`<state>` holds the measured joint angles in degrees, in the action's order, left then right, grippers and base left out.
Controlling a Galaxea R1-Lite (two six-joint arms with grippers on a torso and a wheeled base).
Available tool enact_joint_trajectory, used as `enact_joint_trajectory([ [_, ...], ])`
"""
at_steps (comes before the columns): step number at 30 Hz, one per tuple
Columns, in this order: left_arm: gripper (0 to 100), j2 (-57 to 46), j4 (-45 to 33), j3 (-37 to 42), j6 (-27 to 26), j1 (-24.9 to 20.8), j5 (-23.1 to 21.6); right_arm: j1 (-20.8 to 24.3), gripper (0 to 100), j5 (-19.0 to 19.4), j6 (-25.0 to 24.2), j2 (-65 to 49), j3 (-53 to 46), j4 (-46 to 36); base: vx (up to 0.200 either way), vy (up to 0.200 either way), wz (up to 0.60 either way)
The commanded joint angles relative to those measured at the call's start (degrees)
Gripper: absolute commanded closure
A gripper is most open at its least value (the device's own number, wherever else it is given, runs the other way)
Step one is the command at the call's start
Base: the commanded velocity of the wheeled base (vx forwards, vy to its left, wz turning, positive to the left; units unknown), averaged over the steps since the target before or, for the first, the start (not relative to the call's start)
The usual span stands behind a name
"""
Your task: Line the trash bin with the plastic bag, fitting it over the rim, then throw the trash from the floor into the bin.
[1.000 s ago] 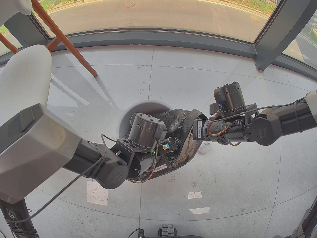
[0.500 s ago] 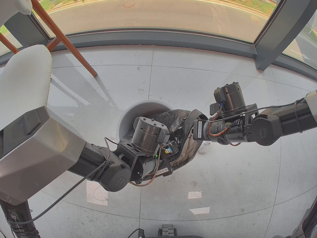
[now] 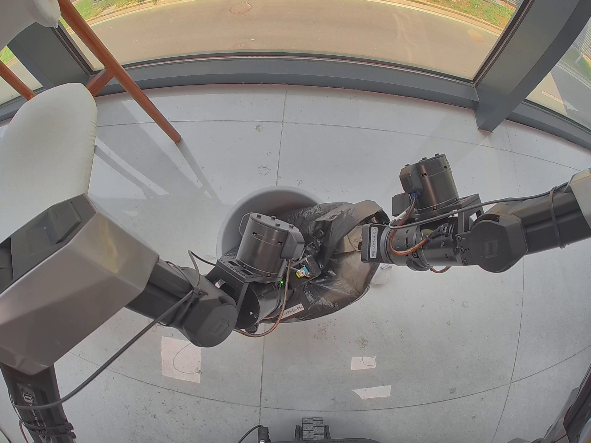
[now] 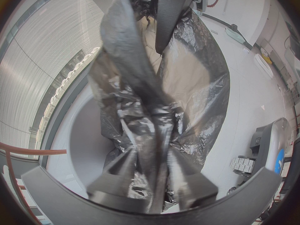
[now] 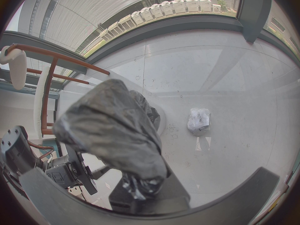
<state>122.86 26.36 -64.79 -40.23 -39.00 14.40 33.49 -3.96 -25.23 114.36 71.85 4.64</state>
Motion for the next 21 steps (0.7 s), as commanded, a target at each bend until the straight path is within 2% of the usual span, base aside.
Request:
enact_joint_trajectory([
  [1,100,-0.9,-0.6,-0.9,0.2,-0.3,-0.3,-0.2,100,0.0,0.0,-0.1,-0.5,0.0,0.000,0.000,0.00],
  [9,100,-6.8,-9.5,-4.6,0.3,1.4,-0.3,-0.3,100,0.8,0.4,-1.0,-1.4,0.9,0.000,0.000,0.00],
  [10,100,-7.5,-10.3,-6.1,0.2,4.2,-0.4,-0.3,100,1.0,0.6,-0.6,-2.2,4.0,0.000,0.000,0.00],
  [15,100,-8.1,-10.6,-11.7,1.1,10.5,-1.7,-1.8,100,1.2,4.6,0.7,-5.7,15.6,0.000,0.000,0.00],
  [18,100,-8.2,-11.9,-12.8,2.5,11.7,-2.5,-2.0,100,1.4,6.4,1.1,-6.1,19.4,0.000,0.000,0.00],
  [21,100,-9.9,-15.3,-13.0,6.2,12.5,-2.5,-2.8,100,2.4,7.3,2.3,-5.3,23.7,0.000,0.000,0.00],
])
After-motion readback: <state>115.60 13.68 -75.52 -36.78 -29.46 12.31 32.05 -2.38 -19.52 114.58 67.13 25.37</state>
